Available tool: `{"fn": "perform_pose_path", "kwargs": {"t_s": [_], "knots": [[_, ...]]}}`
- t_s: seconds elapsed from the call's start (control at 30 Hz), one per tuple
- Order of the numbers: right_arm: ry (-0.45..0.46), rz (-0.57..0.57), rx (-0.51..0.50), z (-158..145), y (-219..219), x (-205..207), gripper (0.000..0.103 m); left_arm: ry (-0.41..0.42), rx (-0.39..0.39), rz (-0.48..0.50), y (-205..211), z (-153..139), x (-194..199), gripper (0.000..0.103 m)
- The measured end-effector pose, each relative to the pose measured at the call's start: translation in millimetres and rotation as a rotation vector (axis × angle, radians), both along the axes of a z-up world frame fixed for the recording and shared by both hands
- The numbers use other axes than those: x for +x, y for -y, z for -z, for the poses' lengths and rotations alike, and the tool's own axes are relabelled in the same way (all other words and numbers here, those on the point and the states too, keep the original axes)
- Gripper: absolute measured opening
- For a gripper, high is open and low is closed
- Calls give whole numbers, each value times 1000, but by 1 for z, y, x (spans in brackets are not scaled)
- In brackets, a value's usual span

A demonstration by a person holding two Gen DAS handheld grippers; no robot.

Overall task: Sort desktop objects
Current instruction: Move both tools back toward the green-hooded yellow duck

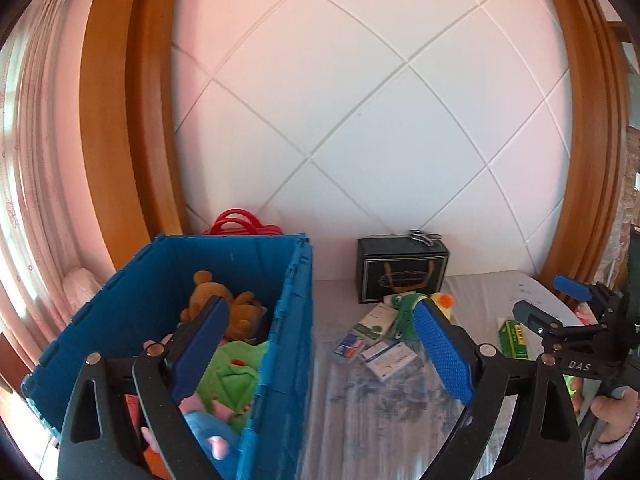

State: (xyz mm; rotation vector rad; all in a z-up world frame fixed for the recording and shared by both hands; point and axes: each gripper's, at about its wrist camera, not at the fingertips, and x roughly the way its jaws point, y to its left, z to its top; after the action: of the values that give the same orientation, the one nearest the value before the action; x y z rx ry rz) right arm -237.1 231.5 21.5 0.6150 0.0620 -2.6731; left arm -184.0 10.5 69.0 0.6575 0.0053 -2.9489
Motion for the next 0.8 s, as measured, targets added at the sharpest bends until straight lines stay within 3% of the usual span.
{"fn": "perform_pose_path", "kwargs": {"t_s": [0.13,0.3,0.43,0.6,0.73,0.8], "knots": [[33,44,-23,16,-42,-2,103,4,80,49,-29,25,-7,98],[112,116,-43,45,-90,-20,103,1,40,-19,-59,65,-35,98],[190,184,-35,75,-119,-40,103,42,56,-28,-77,97,-59,98],[268,184,-61,115,-150,-68,103,62,-100,-38,-109,139,-96,98],[281,178,-104,137,-161,-94,103,138,-20,7,-122,178,-136,98],[213,181,-92,140,-160,-104,103,187,8,20,-126,199,-160,98]]}}
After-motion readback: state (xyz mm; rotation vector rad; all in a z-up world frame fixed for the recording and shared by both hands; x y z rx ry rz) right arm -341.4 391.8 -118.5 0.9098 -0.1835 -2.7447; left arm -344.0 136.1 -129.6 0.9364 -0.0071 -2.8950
